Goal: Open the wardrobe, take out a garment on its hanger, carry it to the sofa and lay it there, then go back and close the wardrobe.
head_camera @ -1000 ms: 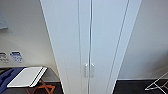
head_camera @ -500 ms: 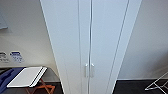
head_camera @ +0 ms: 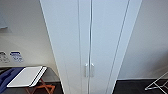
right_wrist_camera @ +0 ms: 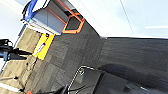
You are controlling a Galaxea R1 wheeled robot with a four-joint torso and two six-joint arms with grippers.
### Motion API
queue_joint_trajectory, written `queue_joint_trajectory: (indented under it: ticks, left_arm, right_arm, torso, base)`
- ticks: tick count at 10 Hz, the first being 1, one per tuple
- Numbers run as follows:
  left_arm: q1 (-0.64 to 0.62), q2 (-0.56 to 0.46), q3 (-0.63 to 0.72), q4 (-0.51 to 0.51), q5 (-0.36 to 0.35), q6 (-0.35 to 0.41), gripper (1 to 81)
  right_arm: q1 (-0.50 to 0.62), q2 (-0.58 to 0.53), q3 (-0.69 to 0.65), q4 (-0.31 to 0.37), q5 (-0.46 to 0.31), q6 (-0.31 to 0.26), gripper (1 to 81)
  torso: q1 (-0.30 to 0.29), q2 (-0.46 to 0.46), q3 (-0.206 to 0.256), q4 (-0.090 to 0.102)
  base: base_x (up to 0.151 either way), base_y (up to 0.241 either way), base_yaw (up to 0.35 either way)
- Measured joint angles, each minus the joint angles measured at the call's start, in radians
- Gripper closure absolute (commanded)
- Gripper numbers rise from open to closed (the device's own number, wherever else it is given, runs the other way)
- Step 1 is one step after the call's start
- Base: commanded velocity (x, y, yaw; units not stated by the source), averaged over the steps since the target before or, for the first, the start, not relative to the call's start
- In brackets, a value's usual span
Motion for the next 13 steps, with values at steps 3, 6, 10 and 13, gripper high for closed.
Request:
queue_joint_trajectory:
  ticks: [3, 6, 10, 13]
  left_arm:
    - [-0.153, -0.059, 0.103, 0.001, 0.04, 0.0, 1.0]
    - [-0.296, -0.063, 0.147, 0.0, 0.133, -0.007, 1.0]
    - [-0.49, -0.036, 0.15, -0.096, 0.191, -0.01, 1.0]
    - [-0.61, 0.043, 0.077, -0.209, 0.215, -0.011, 1.0]
  right_arm:
    - [0.176, -0.014, 0.093, 0.009, -0.085, 0.003, 1.0]
    - [0.303, -0.011, 0.119, 0.054, -0.147, 0.006, 1.0]
    - [0.452, 0.101, 0.071, 0.155, -0.179, 0.006, 1.0]
    - [0.523, 0.17, -0.027, 0.222, -0.202, 0.007, 1.0]
  torso:
    - [0.0, 0.001, -0.001, 0.0]
    - [0.002, 0.002, -0.002, 0.0]
    - [0.003, 0.003, -0.003, 0.0]
    - [0.003, 0.004, -0.004, 0.0]
  base:
    - [0.0, 0.0, 0.0]
    - [0.0, 0.0, 0.0]
    - [0.0, 0.0, 0.0]
    - [0.0, 0.0, 0.0]
